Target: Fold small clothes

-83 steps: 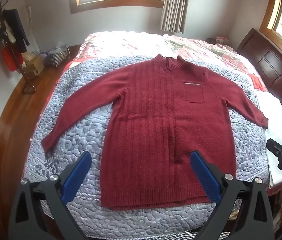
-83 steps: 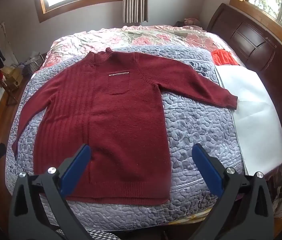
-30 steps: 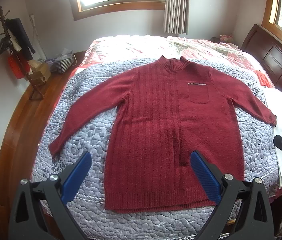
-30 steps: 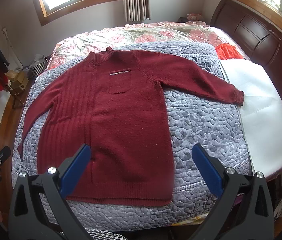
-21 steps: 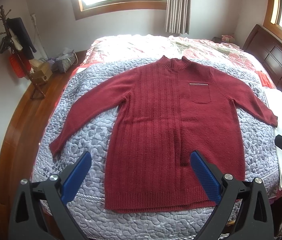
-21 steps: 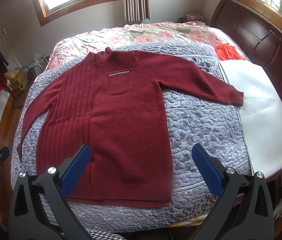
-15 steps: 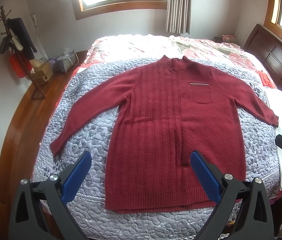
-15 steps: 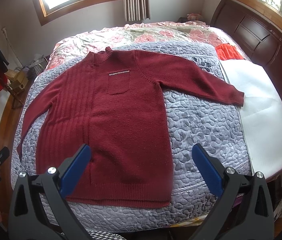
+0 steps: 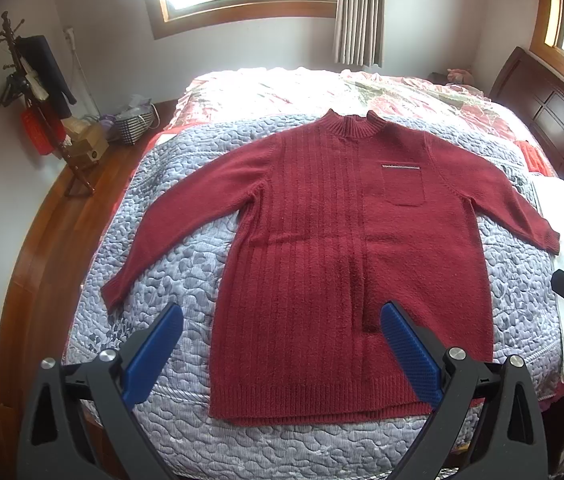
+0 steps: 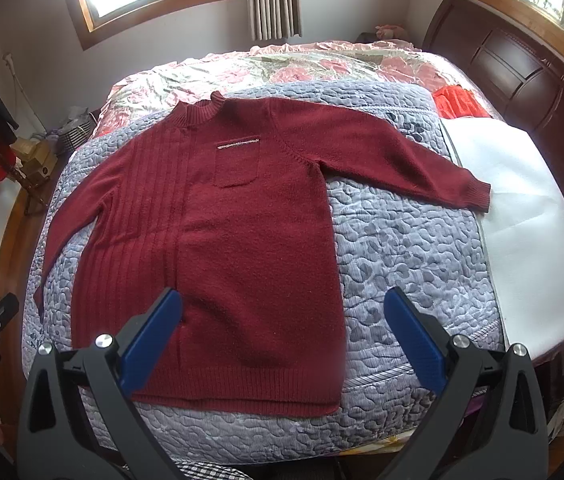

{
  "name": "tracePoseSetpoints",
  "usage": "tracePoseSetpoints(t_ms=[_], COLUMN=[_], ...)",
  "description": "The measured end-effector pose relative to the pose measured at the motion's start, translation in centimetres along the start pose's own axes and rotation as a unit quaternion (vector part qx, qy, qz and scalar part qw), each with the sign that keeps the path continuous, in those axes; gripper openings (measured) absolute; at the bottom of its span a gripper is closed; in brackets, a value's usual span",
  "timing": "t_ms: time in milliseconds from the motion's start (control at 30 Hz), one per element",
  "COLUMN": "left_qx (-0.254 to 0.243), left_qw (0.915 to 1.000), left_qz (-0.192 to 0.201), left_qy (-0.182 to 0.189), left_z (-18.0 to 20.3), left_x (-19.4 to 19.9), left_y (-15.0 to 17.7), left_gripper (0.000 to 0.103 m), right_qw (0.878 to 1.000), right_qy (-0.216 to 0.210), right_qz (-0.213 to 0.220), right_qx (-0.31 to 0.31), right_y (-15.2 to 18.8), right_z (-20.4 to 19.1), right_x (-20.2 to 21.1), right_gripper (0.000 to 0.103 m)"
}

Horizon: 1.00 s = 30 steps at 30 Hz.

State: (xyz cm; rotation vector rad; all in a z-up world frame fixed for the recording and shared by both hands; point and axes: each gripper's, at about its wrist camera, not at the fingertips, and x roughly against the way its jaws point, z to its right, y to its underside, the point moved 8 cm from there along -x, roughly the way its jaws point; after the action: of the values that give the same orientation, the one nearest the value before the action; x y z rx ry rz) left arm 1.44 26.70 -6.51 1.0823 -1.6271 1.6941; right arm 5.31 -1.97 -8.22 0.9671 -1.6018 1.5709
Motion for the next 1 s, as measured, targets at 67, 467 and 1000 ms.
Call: tracePoseSetpoints(t_ms=[67,467,1000], left_qx=[0.000,-0.003,-0.017], left_qw=[1.0000,0.9999,0.9993], left_qz=[0.000,-0.010,0.020], left_qy=[0.000,-0.007,0.025], left_z=[0.0,1.0,14.3], left_x=[-0.1,-0.7,-8.6], left_y=[0.1,0.1,-8.4], left_gripper=[0.099,0.099,0.099], right_qw=[1.000,1.000,0.993], right_qy=[0.000,-0.004,0.058], right_qz=[-0.001,-0.010,0.021], right_qx=[0.000,-0.003,-0.102], right_y=[0.0,0.1,-8.2], right_z=[0.0,0.7,25.5], right_x=[0.0,-1.0,-10.7], right_gripper=[0.100,0.100,0.100])
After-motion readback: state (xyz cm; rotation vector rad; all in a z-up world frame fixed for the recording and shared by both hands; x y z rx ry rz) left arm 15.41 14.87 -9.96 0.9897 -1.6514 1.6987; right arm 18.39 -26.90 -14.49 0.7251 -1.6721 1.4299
